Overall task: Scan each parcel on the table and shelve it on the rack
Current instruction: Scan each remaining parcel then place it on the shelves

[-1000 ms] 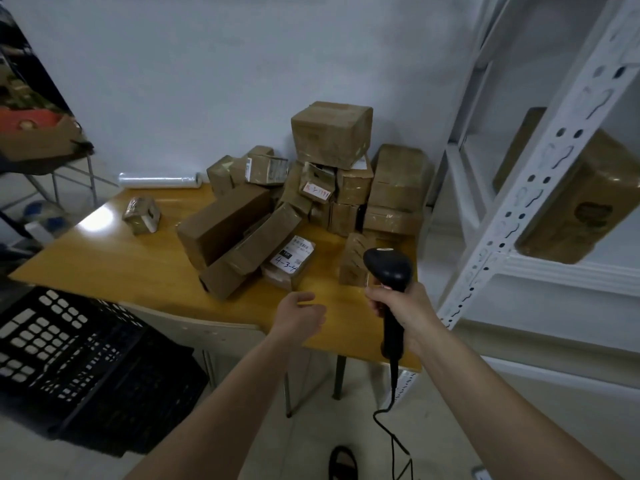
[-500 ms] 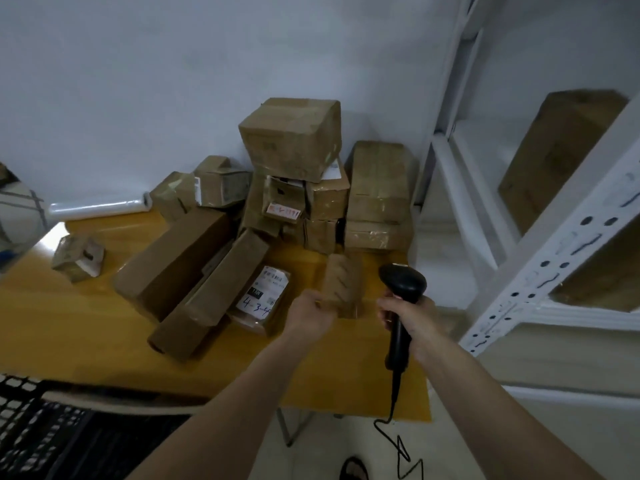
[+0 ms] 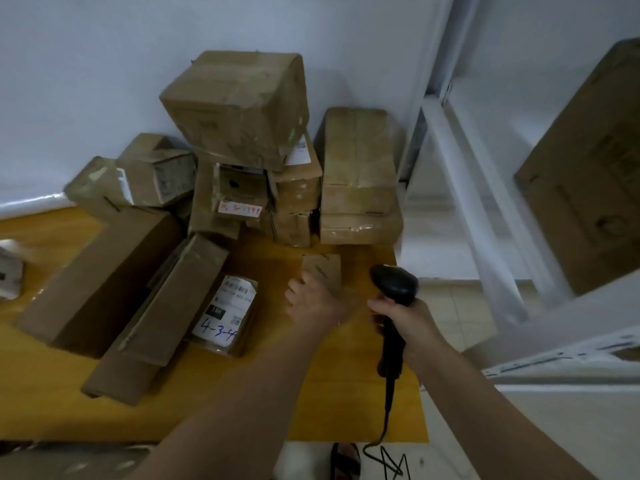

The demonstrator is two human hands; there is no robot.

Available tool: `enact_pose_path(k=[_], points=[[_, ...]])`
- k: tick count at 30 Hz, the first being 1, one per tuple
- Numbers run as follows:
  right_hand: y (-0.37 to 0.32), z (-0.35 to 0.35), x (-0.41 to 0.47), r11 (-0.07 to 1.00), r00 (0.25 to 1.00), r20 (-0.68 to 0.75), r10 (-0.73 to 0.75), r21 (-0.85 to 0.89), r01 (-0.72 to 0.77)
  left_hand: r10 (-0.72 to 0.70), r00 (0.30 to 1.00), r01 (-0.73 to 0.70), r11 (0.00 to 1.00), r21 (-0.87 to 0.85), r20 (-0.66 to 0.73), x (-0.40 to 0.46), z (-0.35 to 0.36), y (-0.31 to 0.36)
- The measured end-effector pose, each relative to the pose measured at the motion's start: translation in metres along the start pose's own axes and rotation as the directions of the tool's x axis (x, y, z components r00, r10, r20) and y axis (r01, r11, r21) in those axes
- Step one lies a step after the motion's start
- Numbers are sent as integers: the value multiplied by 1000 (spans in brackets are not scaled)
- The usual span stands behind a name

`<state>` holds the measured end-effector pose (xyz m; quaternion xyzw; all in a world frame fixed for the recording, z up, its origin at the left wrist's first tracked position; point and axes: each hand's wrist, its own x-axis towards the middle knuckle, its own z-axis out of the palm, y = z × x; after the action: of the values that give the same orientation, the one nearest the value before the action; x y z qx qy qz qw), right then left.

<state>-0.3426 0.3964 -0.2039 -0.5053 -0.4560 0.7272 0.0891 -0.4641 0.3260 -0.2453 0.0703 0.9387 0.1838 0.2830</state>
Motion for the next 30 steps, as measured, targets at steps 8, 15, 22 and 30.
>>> enact_pose_path(k=[8,15,22,30], points=[[16,-1,4,998,997,-55,54,36,-52,-160,987,161,985,-69,16,22,22,-19],[31,17,-2,999,991,-126,39,40,-34,-209,921,369,744,-557,330,28,-19,-58],[33,50,-23,998,992,-122,-42,36,46,110,793,535,344,-772,599,-8,-56,-110],[32,81,-62,994,991,82,-102,50,98,256,719,493,468,-733,646,-25,-92,-150]])
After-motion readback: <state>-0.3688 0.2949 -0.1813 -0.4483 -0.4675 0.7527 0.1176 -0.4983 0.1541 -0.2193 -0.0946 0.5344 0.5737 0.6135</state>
